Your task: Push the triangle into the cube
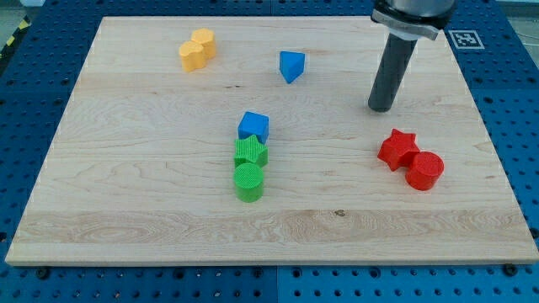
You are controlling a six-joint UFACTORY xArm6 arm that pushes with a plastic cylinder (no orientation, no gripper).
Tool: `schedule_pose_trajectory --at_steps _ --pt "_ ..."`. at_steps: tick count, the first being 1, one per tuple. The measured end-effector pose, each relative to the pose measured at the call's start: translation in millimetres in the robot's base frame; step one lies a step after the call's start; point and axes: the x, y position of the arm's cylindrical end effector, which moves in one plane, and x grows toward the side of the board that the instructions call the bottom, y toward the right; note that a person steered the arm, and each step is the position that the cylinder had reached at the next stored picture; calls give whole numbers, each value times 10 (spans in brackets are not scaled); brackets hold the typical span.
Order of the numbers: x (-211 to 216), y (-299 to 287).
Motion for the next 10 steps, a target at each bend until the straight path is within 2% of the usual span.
schedule_pose_trajectory --at_steps 1,2,3,5,8,10 --pt "-226 -86" --pt "-506 -578" --pt "-557 -581" --pt "-1040 -778" --pt "-561 -1285" --pt "-694 -1462"
